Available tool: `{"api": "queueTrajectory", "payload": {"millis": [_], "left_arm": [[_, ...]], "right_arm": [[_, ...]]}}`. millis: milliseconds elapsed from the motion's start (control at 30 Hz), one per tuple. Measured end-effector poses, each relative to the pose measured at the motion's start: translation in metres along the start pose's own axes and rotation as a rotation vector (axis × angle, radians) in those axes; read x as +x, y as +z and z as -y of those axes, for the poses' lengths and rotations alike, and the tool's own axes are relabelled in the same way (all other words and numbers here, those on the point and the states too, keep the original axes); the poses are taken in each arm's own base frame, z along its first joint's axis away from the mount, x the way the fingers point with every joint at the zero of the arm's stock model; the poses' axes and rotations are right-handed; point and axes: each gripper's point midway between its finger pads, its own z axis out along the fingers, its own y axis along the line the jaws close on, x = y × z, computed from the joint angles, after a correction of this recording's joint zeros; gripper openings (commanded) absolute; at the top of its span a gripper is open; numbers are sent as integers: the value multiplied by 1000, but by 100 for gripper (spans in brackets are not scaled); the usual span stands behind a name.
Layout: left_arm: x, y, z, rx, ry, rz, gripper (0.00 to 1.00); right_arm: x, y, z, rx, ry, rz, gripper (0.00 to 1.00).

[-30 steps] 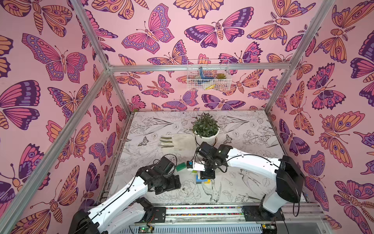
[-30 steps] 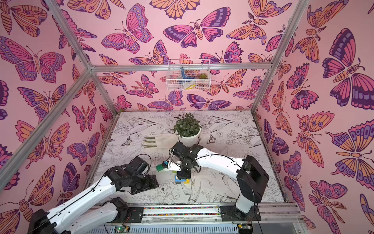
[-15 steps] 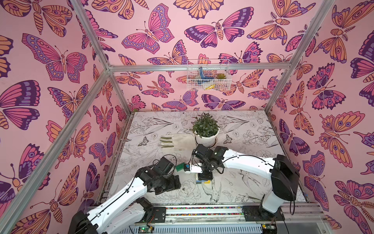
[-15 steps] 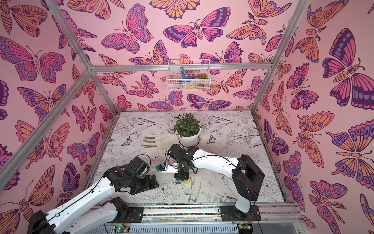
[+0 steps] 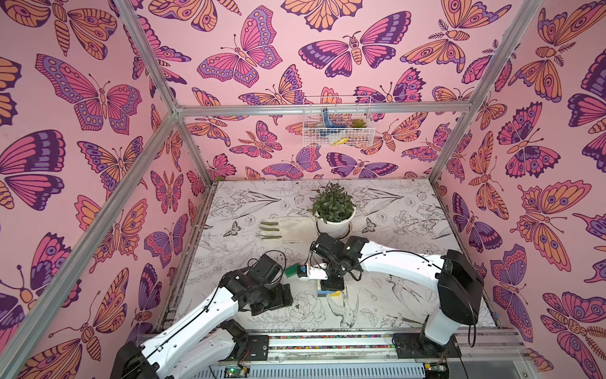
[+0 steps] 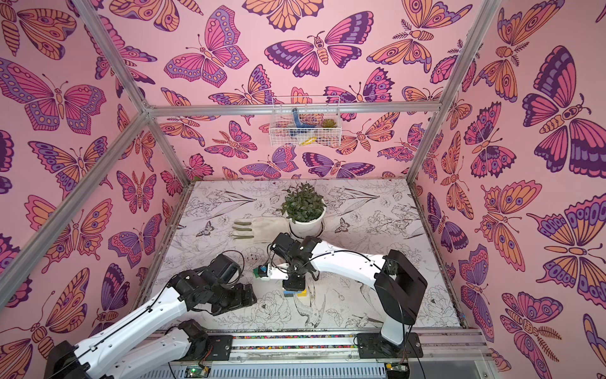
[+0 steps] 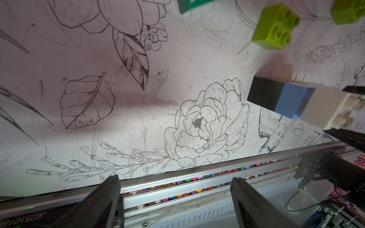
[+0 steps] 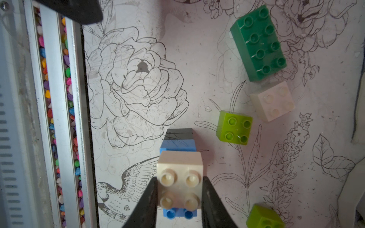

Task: Assemble a giraffe with lego
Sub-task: Assemble the lego brick with the lego brick.

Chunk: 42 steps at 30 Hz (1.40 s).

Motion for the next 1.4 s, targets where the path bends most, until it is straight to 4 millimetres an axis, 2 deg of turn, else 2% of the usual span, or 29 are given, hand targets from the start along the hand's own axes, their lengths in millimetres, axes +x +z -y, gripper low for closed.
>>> {"api": "queueTrajectory", "payload": {"millis": [1400], "left_arm": [[1, 0, 0, 8, -6, 3, 94]], "right_arm": [[0, 9, 0, -22, 33, -19, 7]]}}
